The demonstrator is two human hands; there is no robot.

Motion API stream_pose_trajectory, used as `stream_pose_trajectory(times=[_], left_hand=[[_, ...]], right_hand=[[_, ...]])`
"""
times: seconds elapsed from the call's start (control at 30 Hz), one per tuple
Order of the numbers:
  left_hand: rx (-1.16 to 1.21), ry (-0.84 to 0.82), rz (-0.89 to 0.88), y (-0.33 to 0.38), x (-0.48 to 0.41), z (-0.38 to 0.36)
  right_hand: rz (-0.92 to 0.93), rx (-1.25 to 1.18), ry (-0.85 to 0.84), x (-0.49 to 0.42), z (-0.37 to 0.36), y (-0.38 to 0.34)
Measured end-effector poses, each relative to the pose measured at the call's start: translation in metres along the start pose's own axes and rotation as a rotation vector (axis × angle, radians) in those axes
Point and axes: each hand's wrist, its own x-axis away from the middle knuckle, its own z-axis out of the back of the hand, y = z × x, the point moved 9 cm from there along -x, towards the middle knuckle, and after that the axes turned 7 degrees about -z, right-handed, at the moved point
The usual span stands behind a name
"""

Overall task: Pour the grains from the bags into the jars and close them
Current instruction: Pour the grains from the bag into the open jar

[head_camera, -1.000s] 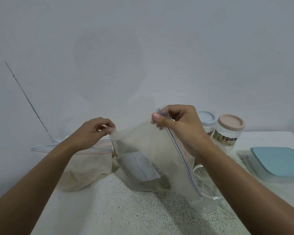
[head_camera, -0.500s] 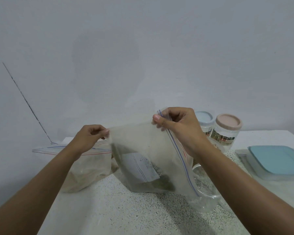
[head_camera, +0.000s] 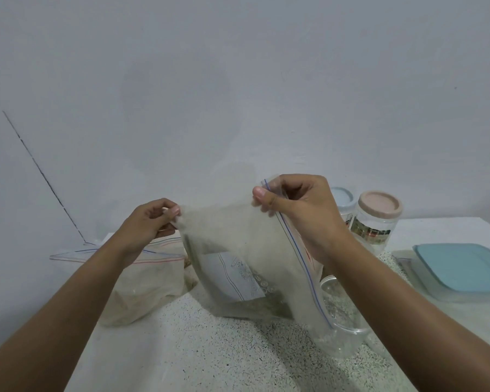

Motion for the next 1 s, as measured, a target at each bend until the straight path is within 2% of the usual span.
stream_pose_trajectory(times=[0.33, 0.6, 1.0], left_hand=[[0.227, 0.084, -0.074, 0.051, -0.014, -0.006], [0.252, 0.191, -0.178, 0.095, -0.018, -0.005], [0.296, 0.190, -0.195, 0.121, -0.022, -0.015]], right_hand=[[0.074, -0.075, 0.005, -0.011, 0.012, -0.040], [0.144, -0.065, 0.031, -0.012, 0.025, -0.070], [0.142, -0.098, 0.067, -0.004, 0.049, -0.084]])
